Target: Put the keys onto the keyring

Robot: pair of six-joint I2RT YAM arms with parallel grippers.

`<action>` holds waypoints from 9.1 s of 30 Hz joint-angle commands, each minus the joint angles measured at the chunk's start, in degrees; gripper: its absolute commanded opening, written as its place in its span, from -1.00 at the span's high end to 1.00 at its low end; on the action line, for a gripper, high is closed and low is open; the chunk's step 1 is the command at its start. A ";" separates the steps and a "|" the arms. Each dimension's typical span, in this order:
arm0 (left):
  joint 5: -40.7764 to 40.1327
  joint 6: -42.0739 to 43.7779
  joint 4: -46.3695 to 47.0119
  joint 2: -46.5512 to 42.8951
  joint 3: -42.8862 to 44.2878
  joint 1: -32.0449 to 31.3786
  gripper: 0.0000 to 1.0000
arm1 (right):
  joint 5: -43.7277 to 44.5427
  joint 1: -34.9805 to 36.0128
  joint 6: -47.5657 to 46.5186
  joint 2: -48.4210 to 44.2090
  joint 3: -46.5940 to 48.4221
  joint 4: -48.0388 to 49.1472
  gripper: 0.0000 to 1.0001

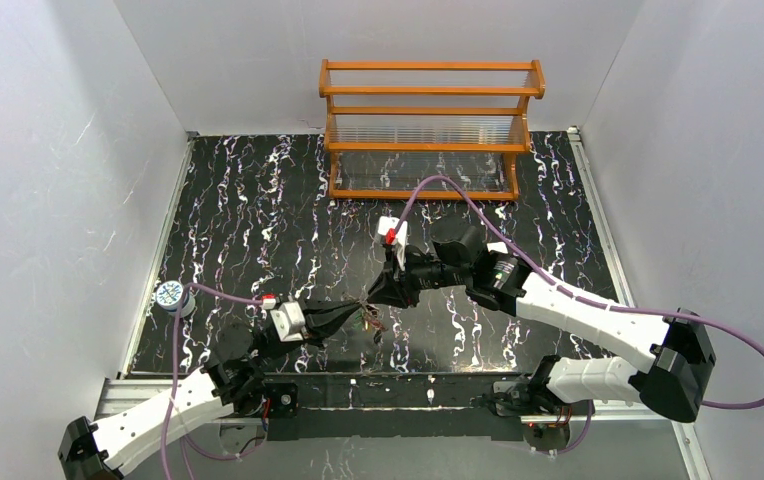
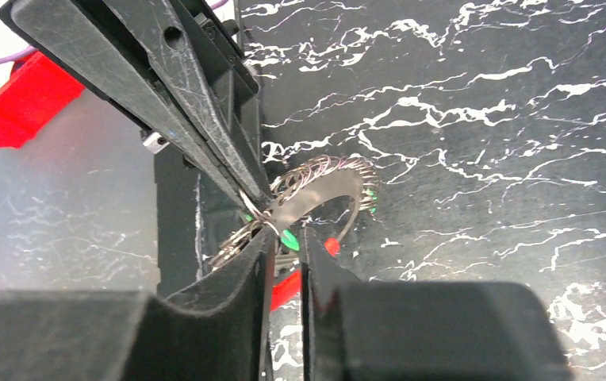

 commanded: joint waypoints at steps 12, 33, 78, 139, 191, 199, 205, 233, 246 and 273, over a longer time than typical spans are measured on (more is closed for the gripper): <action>0.54 0.11 4.05 0.59 0.70 -0.08 1.00 | -1.17 -0.37 -1.94 0.17 -2.50 2.04 0.97; 2.30 -0.01 4.15 0.66 1.01 -0.12 1.00 | -2.03 -0.40 -6.77 -4.97 -6.43 7.74 -0.10; 2.63 0.42 2.72 1.44 2.51 -0.08 0.86 | -8.08 -0.37 -10.37 -4.24 -8.98 13.60 0.97; 3.49 9.97 -35.94 22.98 24.83 -0.12 1.00 | 1.54 -0.57 -13.51 -1.50 -0.15 -2.57 0.28; 7.20 0.56 1.50 7.53 7.53 -0.08 1.00 | -6.59 -2.44 -7.58 -7.52 -10.29 11.42 0.97; 4.50 3.64 -8.09 6.38 10.48 -0.08 0.44 | -6.60 -2.47 -11.69 -6.19 -5.29 2.67 0.97; 1.74 10.70 -25.70 7.15 18.97 -0.09 0.31 | -4.90 -2.40 -14.63 -2.51 0.92 -7.45 0.97; 3.43 16.98 -44.17 21.74 29.93 -0.08 0.33 | -6.29 -1.27 -16.79 8.59 12.20 -20.08 0.97; 5.24 17.06 -40.43 24.83 28.26 -0.08 0.75 | -7.05 -1.24 -16.59 8.21 11.28 -18.98 0.97; 0.43 4.41 -12.05 7.84 10.39 -0.08 1.00 | -4.46 -2.36 -11.20 -3.67 -1.86 0.80 0.03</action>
